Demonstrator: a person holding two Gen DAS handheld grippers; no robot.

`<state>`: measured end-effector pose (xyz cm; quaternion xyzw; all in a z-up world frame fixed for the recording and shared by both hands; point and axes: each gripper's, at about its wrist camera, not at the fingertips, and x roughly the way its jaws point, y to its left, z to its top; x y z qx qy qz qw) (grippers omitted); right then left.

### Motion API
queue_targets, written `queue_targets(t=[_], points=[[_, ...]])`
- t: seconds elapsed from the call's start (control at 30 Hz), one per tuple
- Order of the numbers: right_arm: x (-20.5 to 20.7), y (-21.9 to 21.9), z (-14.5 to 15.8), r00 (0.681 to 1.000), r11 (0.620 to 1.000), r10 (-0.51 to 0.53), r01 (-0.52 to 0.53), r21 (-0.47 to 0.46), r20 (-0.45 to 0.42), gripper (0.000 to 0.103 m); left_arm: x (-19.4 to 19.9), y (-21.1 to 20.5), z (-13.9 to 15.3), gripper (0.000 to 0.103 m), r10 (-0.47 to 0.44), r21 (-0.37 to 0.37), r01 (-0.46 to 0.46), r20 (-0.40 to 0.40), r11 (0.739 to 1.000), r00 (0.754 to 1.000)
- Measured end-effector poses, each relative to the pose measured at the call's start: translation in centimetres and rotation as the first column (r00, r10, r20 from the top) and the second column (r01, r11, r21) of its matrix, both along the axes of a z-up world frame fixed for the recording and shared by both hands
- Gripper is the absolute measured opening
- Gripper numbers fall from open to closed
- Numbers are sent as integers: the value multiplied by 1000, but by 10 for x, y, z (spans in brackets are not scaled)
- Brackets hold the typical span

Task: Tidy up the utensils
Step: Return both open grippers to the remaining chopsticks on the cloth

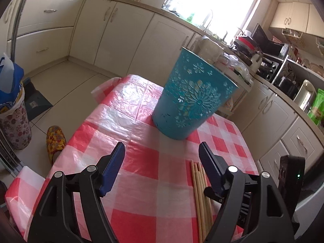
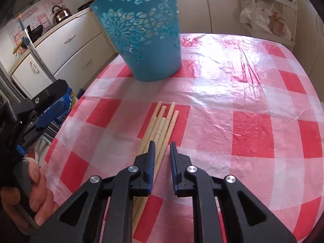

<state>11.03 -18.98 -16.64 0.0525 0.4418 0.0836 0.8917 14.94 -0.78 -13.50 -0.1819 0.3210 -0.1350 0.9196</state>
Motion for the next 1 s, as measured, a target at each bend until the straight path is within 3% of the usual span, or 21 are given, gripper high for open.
queue_targets(t=[0.17,0.33,0.37,0.47,0.5,0.6,0.63,0.77,0.87,0.97,1.0], points=[[-6,-20,-3,1000,1000,-17,17,-5,-6,13,-11,-40,-2,72,-138,108,143,-54,984,989],[-11,-39,-5,999,999,-30,31,21,-11,13,-9,-85,-15,71,-238,219,265,-143,939,961],[-12,-41,-5,1000,999,-28,28,23,-12,12,-7,-92,-20,66,-247,229,282,-168,932,954],[-8,-42,-5,1000,999,-21,22,39,-23,12,0,-102,-33,34,-271,236,329,-247,914,931],[-6,-42,-5,1000,999,-19,20,40,-23,12,0,-102,-33,28,-266,248,322,-233,914,935],[-1,-41,-6,1000,999,-12,13,48,-21,13,6,-96,-35,12,-297,183,349,-259,919,919],[0,-41,-6,1000,998,-8,9,57,-23,13,8,-92,-36,10,-304,150,352,-268,924,914],[5,-44,-6,999,994,32,-29,103,-32,20,11,-86,-35,7,-305,177,358,-267,917,914],[7,-40,-5,997,996,65,-62,71,-39,21,20,-85,-36,7,-309,181,376,-312,909,898],[9,-25,-2,996,997,79,-79,-13,-41,20,28,-91,-34,7,-328,213,418,-357,883,875],[9,-19,-3,994,995,98,-100,-27,-42,12,29,-94,-33,7,-325,233,423,-363,876,873]])
